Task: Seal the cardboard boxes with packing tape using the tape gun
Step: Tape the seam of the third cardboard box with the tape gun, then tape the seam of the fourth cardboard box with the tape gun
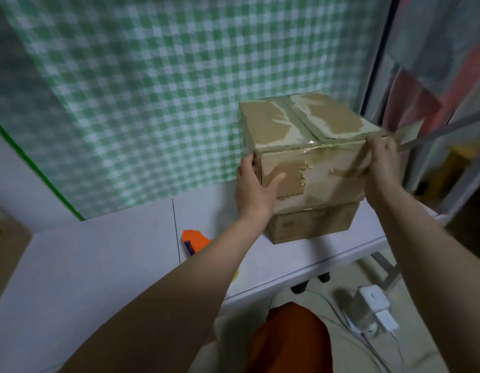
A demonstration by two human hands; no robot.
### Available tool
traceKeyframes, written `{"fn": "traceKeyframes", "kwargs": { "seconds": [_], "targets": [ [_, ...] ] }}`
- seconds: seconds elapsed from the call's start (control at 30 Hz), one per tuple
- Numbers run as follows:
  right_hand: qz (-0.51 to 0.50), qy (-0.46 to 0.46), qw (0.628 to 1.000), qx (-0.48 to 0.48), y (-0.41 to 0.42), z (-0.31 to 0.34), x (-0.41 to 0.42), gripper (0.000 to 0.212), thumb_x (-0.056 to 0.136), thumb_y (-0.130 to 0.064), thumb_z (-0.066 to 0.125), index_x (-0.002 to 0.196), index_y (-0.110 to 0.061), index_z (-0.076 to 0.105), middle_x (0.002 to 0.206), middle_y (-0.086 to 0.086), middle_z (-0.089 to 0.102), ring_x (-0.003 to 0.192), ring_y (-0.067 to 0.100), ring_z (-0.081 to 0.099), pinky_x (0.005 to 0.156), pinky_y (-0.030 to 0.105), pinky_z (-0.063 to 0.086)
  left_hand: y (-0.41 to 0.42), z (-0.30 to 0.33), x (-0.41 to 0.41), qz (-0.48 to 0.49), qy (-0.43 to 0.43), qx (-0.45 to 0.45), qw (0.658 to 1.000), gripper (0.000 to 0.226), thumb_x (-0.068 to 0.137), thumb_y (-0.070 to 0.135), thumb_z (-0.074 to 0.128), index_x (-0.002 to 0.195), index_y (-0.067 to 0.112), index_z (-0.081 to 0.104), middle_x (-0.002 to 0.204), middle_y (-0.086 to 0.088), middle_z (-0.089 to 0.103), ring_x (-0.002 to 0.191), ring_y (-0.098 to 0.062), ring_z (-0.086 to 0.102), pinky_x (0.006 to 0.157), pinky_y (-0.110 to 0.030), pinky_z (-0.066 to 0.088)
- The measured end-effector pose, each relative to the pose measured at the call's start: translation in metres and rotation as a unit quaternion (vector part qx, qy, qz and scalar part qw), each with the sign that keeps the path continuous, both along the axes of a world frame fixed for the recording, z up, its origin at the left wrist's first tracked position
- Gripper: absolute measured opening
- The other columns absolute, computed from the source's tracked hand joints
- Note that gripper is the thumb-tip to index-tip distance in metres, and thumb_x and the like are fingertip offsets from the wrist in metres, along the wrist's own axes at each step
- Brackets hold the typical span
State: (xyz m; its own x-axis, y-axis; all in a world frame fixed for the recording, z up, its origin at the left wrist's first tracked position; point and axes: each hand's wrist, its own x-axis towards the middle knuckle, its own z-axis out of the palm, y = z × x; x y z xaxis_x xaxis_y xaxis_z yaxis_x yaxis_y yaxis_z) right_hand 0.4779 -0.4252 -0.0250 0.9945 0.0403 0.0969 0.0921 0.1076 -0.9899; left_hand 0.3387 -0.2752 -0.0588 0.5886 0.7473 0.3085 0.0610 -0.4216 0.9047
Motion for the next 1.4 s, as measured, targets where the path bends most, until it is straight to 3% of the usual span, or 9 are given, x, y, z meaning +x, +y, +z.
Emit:
{"fn": "traceKeyframes", "kwargs": {
  "seconds": [0.07,0.2,0.27,0.33,0.47,0.57,0.73,0.97,1.4],
  "targets": [
    [0.004,-0.003,1.000,-0.016,0.000,-0.008,0.004,0.048,0.096,-0.045,0.043,0.137,-0.020,0.041,0.121,-0.006,0.048,0.109,0.014,0.044,0.089,0.028,0.034,0.000,-0.001,0.003,0.013,0.012,0.027,0.999,0.069,0.078,0.036,0.077,0.135,0.019,0.042,0.129,0.000,0.054,0.113,-0.018,0.055,0.092,-0.034,0.048],
    [0.004,0.020,0.999,-0.044,0.002,-0.017,0.001,0.069,0.089,-0.062,0.039,0.143,-0.020,0.032,0.139,-0.003,0.044,0.127,0.019,0.042,0.107,0.039,0.033,0.008,0.003,0.000,0.000,0.050,0.022,0.999,0.072,0.078,0.040,0.076,0.137,0.021,0.040,0.131,0.001,0.054,0.117,-0.017,0.053,0.095,-0.035,0.047],
    [-0.015,0.024,0.996,-0.086,0.003,-0.026,-0.011,0.072,0.085,-0.059,0.043,0.141,-0.015,0.035,0.141,0.004,0.045,0.130,0.025,0.042,0.109,0.045,0.033,0.014,0.006,-0.011,-0.027,0.097,0.025,0.995,0.071,0.079,0.040,0.074,0.138,0.019,0.039,0.132,-0.001,0.055,0.119,-0.019,0.053,0.097,-0.036,0.046],
    [-0.040,0.036,0.978,-0.200,0.003,-0.040,-0.031,0.067,0.086,-0.046,0.049,0.140,-0.008,0.034,0.143,0.013,0.039,0.131,0.034,0.038,0.108,0.048,0.033,0.021,0.009,-0.029,-0.065,0.200,0.099,0.973,0.065,0.082,0.041,0.071,0.135,0.018,0.042,0.133,-0.003,0.054,0.120,-0.022,0.052,0.096,-0.037,0.046],
    [0.054,-0.003,0.844,-0.534,0.007,-0.068,-0.090,0.054,0.091,-0.038,0.051,0.131,-0.003,0.042,0.138,0.019,0.040,0.126,0.039,0.037,0.102,0.048,0.033,0.040,0.006,-0.079,-0.095,0.429,0.263,0.859,0.053,0.091,0.047,0.058,0.134,0.019,0.050,0.139,-0.003,0.051,0.124,-0.024,0.049,0.097,-0.038,0.044],
    [0.139,-0.118,0.765,-0.618,0.024,-0.068,-0.128,0.052,0.090,-0.045,0.053,0.128,-0.009,0.045,0.136,0.016,0.039,0.125,0.036,0.035,0.104,0.048,0.030,0.053,0.004,-0.117,-0.074,0.471,0.272,0.836,0.051,0.092,0.047,0.055,0.135,0.020,0.051,0.139,-0.003,0.050,0.124,-0.024,0.049,0.096,-0.037,0.043],
    [0.203,-0.229,0.721,-0.621,0.069,-0.040,-0.184,0.056,0.091,-0.044,0.053,0.135,-0.012,0.040,0.141,0.013,0.035,0.129,0.034,0.031,0.105,0.047,0.029,0.081,0.013,-0.185,-0.022,0.469,0.249,0.847,0.050,0.093,0.046,0.054,0.135,0.020,0.050,0.137,-0.003,0.051,0.120,-0.022,0.052,0.090,-0.033,0.043],
    [0.270,-0.325,0.697,-0.578,0.156,-0.006,-0.271,0.057,0.092,-0.044,0.052,0.140,-0.015,0.037,0.145,0.009,0.034,0.132,0.031,0.031,0.107,0.044,0.028,0.134,0.041,-0.296,0.099,0.418,0.223,0.875,0.043,0.092,0.042,0.058,0.128,0.021,0.056,0.135,0.001,0.053,0.122,-0.020,0.050,0.095,-0.033,0.041],
    [0.381,-0.497,0.618,-0.475,0.310,0.056,-0.459,0.067,0.091,-0.047,0.054,0.145,-0.016,0.028,0.148,0.011,0.029,0.134,0.032,0.028,0.108,0.046,0.030,0.228,0.111,-0.513,0.338,0.305,0.237,0.858,0.038,0.087,0.031,0.065,0.123,0.021,0.063,0.133,-0.004,0.055,0.119,-0.024,0.052,0.092,-0.031,0.042]
  ]
}}
